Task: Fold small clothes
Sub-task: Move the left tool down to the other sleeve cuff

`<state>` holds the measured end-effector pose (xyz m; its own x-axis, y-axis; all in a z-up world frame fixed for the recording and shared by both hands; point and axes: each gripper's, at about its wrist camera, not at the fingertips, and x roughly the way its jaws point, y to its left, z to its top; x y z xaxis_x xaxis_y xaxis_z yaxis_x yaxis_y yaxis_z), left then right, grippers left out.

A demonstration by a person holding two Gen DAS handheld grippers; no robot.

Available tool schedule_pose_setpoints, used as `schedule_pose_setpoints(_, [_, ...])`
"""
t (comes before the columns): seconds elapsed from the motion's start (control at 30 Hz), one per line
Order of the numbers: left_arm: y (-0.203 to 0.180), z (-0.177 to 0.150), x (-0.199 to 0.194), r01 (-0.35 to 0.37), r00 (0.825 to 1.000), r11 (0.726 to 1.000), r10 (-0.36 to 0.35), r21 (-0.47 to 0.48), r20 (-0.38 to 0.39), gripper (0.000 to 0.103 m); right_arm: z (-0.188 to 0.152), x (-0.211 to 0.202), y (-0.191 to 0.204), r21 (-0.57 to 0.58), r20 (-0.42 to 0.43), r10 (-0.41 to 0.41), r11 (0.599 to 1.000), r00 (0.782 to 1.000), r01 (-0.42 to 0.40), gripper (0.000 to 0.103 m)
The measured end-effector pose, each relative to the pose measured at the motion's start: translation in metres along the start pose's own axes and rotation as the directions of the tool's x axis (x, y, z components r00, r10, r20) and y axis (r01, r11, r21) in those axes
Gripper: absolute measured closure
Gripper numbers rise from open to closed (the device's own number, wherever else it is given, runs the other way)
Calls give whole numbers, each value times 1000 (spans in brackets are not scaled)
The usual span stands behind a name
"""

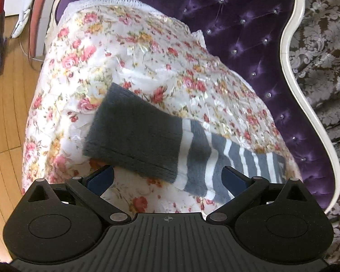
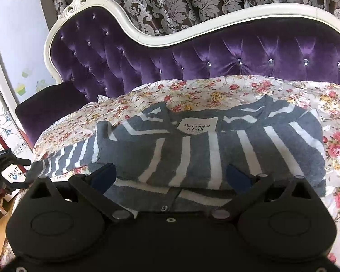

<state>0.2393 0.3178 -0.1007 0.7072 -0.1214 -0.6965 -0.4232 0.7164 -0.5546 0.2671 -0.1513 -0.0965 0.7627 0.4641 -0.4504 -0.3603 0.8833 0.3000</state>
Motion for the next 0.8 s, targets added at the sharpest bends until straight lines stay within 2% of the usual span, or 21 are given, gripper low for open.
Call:
schedule_pose_setpoints(0.3, [-15, -4, 11, -60, 998, 996, 58, 68, 29, 1, -4, 2, 0, 1, -22, 16, 1000, 1000, -16, 1])
schedule_pose_setpoints(0.8, [-24, -1, 24, -98, 990, 991, 88, 90, 108, 1, -12, 14, 9, -7, -57, 33, 999, 998, -34, 1])
